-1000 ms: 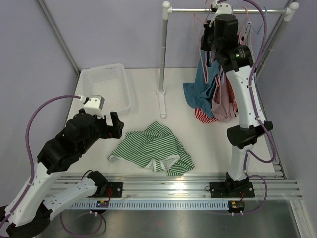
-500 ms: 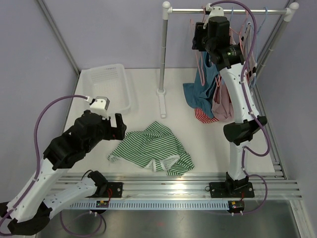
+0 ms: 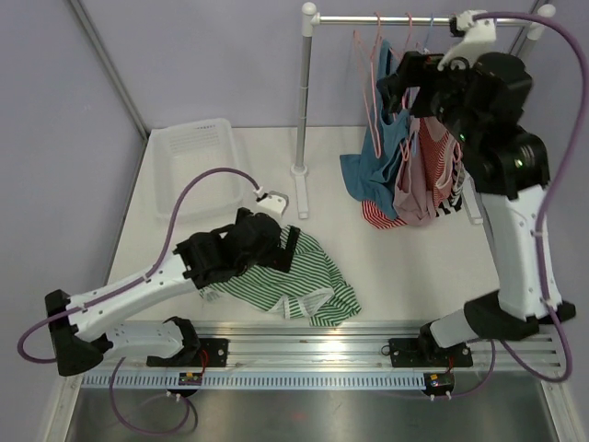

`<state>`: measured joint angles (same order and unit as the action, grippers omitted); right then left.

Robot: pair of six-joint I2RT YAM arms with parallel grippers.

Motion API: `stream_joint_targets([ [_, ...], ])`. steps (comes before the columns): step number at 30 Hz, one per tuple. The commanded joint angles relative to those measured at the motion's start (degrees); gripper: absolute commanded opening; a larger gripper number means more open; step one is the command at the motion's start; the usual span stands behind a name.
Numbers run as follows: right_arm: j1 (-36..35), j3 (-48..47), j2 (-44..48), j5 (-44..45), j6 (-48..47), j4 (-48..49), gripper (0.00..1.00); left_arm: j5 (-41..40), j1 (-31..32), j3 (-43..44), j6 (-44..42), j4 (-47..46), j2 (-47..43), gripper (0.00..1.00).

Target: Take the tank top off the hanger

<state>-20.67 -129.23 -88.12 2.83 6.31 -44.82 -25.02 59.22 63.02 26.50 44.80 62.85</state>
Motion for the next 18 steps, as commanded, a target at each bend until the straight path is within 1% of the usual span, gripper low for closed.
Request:
stream_joint_targets([
  [1, -0.6, 10.2, 13.3, -6.8, 1.9, 0.9, 1.00, 3.6, 1.9, -1.8, 0.4, -10.7, 4.6, 0.99],
  [3, -0.7, 16.3, 18.7, -10.0, 2.7, 1.0, 1.00, 5.1, 3.1, -1.8, 0.3, -13.0, 9.3, 0.99],
  [4, -0.7, 22.6, 24.1, -10.7, 3.4, 2.0, 1.00, 5.4, 3.5, -1.5, 0.1, -13.6, 11.0, 0.99],
  [5, -0.7, 25.9, 26.9, -12.7, 4.8, 3.0, 1.00, 5.5, 3.9, -1.6, 0.0, -14.1, 14.3, 0.99],
  [6, -0.7, 32.6, 29.6, -14.5, 5.6, 4.3, 0.99, 5.5, 4.7, -1.7, -0.4, -15.3, 16.3, 0.99],
  [7, -0.6, 35.8, 35.0, -16.3, 6.5, 7.5, 1.00, 5.6, 5.0, -1.6, -0.4, -15.7, 17.9, 0.99],
  [8, -0.7, 38.8, 37.6, -20.2, 8.4, 9.1, 0.99, 5.6, 5.5, -1.6, -0.4, -16.1, 19.7, 0.99],
  [9, -0.6, 43.6, 39.7, -22.1, 9.2, 10.7, 1.00, 5.3, 5.7, -1.7, -0.3, -16.8, 23.1, 0.99],
  [10, -0.6, 45.4, 43.3, -25.9, 9.9, 12.7, 1.00, 5.2, 6.0, -1.6, -0.2, -16.8, 24.5, 0.99],
  [12, -0.6, 48.3, 45.7, -28.6, 11.3, 13.4, 0.99, 4.0, 6.3, -1.8, 0.6, -17.1, 28.4, 0.99],
  [14, -0.6, 48.9, 47.9, -29.8, 11.6, 12.7, 0.99, 4.1, 6.3, -2.5, 1.4, -18.8, 30.5, 0.99],
  [17, -0.7, 48.7, 49.0, -29.0, 11.5, 11.1, 0.99, 6.1, 6.2, -5.1, 2.4, -21.8, 33.4, 0.99],
  [18, -0.7, 48.7, 49.2, -28.9, 11.4, 10.9, 0.99, 7.7, 6.2, -6.8, 2.8, -24.5, 34.2, 0.99],
])
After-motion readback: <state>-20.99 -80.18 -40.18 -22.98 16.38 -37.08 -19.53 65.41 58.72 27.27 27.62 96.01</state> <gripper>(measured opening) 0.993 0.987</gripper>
